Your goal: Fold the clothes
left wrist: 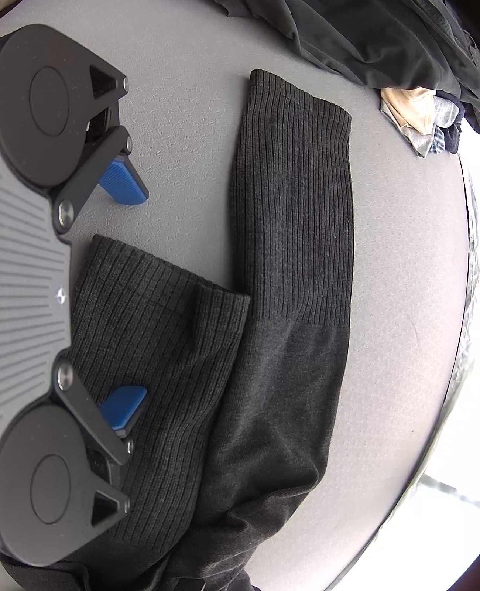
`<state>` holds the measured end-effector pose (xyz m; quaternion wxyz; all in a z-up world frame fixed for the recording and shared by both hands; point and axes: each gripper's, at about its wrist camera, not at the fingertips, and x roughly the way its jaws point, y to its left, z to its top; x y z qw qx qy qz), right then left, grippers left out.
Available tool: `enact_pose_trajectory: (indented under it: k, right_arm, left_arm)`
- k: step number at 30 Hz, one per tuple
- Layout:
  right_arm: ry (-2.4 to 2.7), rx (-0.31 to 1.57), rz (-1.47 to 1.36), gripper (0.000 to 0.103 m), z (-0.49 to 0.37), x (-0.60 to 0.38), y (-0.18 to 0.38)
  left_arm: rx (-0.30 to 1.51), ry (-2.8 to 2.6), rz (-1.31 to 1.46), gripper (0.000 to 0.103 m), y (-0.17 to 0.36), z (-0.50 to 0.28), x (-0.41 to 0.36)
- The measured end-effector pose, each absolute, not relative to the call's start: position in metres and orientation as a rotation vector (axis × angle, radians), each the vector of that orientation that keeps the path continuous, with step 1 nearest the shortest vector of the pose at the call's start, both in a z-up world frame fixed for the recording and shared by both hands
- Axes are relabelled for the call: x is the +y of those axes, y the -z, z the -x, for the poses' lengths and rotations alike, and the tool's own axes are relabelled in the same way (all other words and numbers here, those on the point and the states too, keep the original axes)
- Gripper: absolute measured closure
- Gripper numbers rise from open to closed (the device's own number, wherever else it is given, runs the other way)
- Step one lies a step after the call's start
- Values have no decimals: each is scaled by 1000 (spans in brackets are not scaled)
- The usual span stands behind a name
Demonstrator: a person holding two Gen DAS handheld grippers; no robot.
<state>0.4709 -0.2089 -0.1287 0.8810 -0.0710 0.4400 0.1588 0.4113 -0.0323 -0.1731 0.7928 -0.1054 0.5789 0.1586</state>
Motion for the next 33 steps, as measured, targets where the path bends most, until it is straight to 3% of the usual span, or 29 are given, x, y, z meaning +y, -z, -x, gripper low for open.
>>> enact_pose_trajectory:
  k: [7,12,16,17,18,19,20,33]
  right_arm:
    - [-340,952,124,62,-479,-200,129]
    - [-374,992,113,51,-486,-189,131]
    - [-410,1018,107,41,-492,-180,136]
    - [-428,1011,121,42,-492,-177,136]
    - [-446,1004,135,54,-492,-174,136]
    - [-466,996,149,79,-492,-172,136]
    - [-483,980,159,97,-491,-171,136]
    - [-143,635,-38,99,-515,-289,75]
  left_arm:
    - [1254,-337,226,0,174,-413,-38]
    - [1259,-324,222,0,192,-441,22]
    - [1259,-320,221,0,189,-431,5]
    - [1259,-320,221,0,189,-431,5]
    - [1259,-319,220,0,190,-431,5]
    - [1259,-319,220,0,190,-432,5]
    - [1259,-319,220,0,190,-432,5]
    - [1261,-315,218,0,193,-441,8]
